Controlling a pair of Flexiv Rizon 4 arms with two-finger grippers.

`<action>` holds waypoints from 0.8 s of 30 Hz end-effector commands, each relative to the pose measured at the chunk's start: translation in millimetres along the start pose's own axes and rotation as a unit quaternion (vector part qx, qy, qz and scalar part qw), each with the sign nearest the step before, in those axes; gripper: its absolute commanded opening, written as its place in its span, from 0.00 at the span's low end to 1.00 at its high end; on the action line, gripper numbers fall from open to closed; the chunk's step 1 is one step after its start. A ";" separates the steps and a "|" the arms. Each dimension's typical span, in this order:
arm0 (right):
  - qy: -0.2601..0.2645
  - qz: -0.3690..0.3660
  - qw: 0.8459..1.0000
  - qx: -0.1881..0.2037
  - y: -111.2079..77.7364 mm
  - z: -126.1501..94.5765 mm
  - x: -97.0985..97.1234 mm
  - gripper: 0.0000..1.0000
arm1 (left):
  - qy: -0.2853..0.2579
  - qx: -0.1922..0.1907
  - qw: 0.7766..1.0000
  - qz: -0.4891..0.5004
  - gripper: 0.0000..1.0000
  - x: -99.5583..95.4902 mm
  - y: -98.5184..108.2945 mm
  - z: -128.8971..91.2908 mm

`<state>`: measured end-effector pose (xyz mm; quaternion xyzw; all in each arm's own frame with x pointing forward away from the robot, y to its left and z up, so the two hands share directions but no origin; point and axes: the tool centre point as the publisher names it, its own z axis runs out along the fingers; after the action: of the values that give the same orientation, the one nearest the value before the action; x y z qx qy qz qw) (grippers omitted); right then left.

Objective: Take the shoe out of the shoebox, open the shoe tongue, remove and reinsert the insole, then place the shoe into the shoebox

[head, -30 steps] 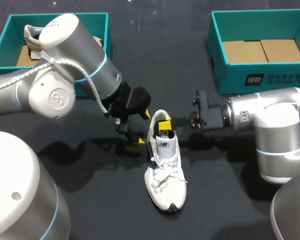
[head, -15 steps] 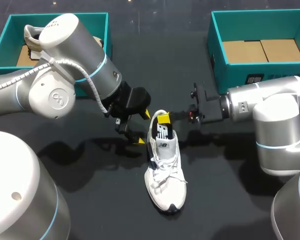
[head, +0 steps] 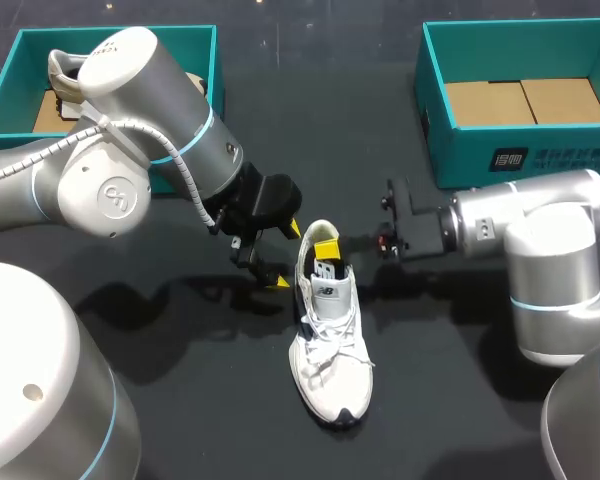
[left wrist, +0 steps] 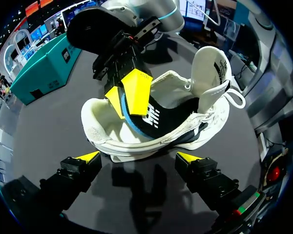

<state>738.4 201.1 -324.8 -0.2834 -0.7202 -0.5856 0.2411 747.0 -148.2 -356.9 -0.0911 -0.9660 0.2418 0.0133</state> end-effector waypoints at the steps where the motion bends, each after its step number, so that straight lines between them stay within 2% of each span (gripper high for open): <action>1: -0.001 -0.004 1.000 0.005 2.3 -3.5 3.0 0.45 | 0.000 -0.001 1.000 0.000 1.00 -0.2 0.0 0.5; 13: -0.029 -0.003 0.999 0.030 19.3 -20.8 16.6 0.45 | 0.000 -0.001 1.000 0.000 1.00 -0.2 0.0 0.5; 24: -0.052 0.002 0.998 0.040 22.4 -32.6 22.0 0.45 | 0.000 -0.001 1.000 0.000 1.00 -0.2 0.0 0.5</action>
<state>743.5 179.9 -292.7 -0.3008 -0.7508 -0.5461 0.2181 747.0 -148.2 -356.9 -0.0911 -0.9660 0.2418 0.0133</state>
